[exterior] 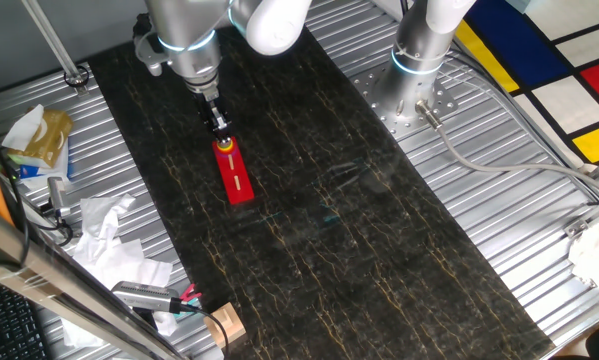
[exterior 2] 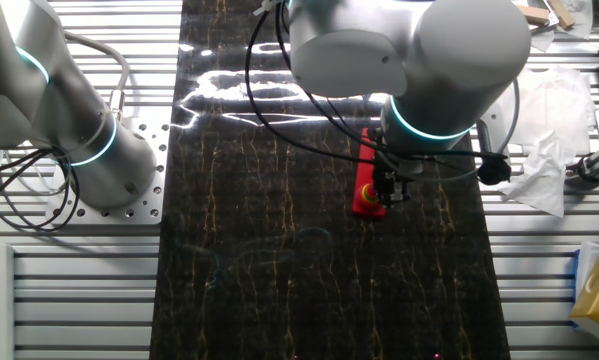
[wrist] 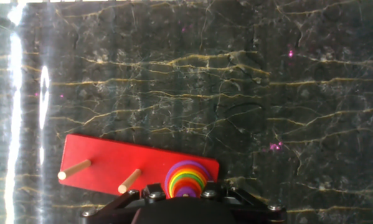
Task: Take out one Hanoi block and throw it aside
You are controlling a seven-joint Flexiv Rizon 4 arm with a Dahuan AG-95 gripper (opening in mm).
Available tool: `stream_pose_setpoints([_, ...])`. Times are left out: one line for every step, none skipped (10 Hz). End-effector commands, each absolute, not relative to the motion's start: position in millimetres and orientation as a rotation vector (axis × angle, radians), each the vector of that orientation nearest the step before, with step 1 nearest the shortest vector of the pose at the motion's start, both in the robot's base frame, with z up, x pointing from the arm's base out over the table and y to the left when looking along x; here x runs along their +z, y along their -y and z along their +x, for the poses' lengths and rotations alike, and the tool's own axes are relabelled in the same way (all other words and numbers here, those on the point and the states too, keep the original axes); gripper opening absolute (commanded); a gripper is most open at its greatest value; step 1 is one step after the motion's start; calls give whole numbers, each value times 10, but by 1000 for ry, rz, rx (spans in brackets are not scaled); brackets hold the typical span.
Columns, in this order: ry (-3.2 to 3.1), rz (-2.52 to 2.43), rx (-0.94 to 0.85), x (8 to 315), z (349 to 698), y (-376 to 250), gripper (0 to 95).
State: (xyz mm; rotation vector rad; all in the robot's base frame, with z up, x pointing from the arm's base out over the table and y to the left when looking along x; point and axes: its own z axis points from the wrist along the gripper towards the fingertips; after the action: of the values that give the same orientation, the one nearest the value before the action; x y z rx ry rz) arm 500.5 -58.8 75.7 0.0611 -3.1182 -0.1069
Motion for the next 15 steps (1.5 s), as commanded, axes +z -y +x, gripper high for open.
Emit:
stream_pose_setpoints([3119, 62, -106, 749, 5000, 586, 380])
stream_pose_setpoints([3122, 63, -106, 744, 4980, 583, 380])
stream_pose_setpoints([3123, 62, -106, 740, 4970, 581, 380])
stream_pose_setpoints([3124, 61, -106, 738, 4961, 579, 380])
stream_pose_setpoints([3126, 61, -106, 735, 4950, 577, 380])
stream_pose_setpoints([3129, 62, -106, 732, 4938, 575, 190])
stream_pose_setpoints([3132, 64, -105, 730, 4932, 574, 190])
stream_pose_setpoints([3134, 62, -105, 728, 4925, 572, 190])
stream_pose_setpoints([3135, 61, -104, 727, 4924, 572, 190])
stream_pose_setpoints([3136, 63, -104, 727, 4924, 572, 190])
stream_pose_setpoints([3136, 64, -105, 727, 4924, 572, 190])
stream_pose_setpoints([3137, 66, -105, 727, 4924, 572, 190])
stream_pose_setpoints([3137, 68, -106, 727, 4924, 572, 190])
stream_pose_setpoints([3137, 68, -106, 727, 4924, 572, 190])
stream_pose_setpoints([3137, 69, -106, 727, 4924, 572, 190])
